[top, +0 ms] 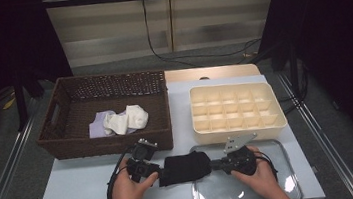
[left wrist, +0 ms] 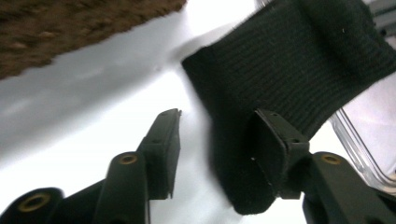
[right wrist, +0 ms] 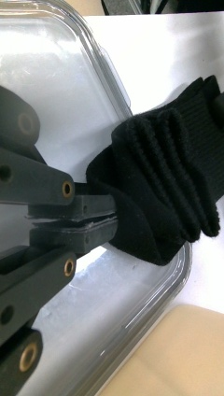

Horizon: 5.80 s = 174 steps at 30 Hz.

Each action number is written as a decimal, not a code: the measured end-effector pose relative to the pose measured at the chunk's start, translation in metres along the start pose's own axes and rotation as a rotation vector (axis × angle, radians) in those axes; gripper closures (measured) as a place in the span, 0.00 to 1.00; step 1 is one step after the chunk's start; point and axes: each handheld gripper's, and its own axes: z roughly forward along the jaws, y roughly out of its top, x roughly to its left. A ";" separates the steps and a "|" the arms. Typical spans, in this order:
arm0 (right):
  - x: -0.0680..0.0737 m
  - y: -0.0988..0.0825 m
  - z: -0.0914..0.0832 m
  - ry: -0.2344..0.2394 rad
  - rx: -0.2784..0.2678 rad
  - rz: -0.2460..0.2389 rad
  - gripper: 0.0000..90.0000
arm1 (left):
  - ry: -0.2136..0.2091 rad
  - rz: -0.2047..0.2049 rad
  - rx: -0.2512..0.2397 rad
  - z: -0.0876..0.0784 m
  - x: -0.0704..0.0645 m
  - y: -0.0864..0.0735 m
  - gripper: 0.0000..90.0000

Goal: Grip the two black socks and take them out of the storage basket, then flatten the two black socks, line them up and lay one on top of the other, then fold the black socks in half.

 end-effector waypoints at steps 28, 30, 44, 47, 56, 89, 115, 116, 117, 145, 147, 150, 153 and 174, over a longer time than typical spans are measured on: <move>0.000 -0.002 0.001 0.006 -0.021 0.016 0.95 | -0.051 -0.018 -0.047 0.000 0.002 -0.005 0.98; 0.000 -0.002 0.001 0.005 -0.019 0.013 0.95 | -0.059 -0.014 -0.045 -0.002 0.003 -0.004 0.98; 0.003 0.002 0.005 0.015 -0.015 0.012 0.94 | -0.121 -0.024 -0.042 -0.020 0.008 0.002 0.98; 0.002 0.004 0.005 0.011 -0.010 0.001 0.94 | -0.129 -0.029 -0.028 -0.020 0.010 0.001 0.98; 0.000 0.011 0.002 0.001 -0.010 -0.001 0.94 | -0.130 -0.042 -0.007 -0.025 0.019 0.000 0.98; 0.028 0.084 0.035 0.059 -0.013 -0.117 0.95 | -0.123 -0.030 0.071 -0.041 0.031 0.005 0.97; 0.053 0.083 0.083 0.138 0.049 -0.132 0.96 | -0.170 0.004 0.070 -0.041 0.004 0.027 0.97; 0.052 0.083 0.078 0.131 0.041 -0.128 0.96 | -0.168 0.013 0.081 -0.040 0.004 0.028 0.97; 0.050 0.084 0.070 0.122 0.029 -0.124 0.96 | -0.172 0.020 0.084 -0.039 0.003 0.029 0.97; 0.006 0.058 0.015 -0.036 -0.021 -0.032 0.94 | -0.179 0.114 0.101 0.011 -0.038 0.045 0.97; 0.008 0.061 0.015 -0.034 -0.023 -0.033 0.93 | -0.179 0.127 0.090 0.013 -0.039 0.044 0.97; 0.009 0.064 0.016 -0.027 -0.035 -0.030 0.90 | -0.186 0.118 0.070 0.015 -0.040 0.042 0.96; 0.010 0.067 0.019 -0.013 -0.042 -0.020 0.86 | -0.181 0.134 0.062 0.014 -0.041 0.040 0.96; 0.007 0.069 0.049 0.040 -0.004 0.014 0.97 | -0.169 0.132 -0.024 -0.007 -0.040 0.034 0.82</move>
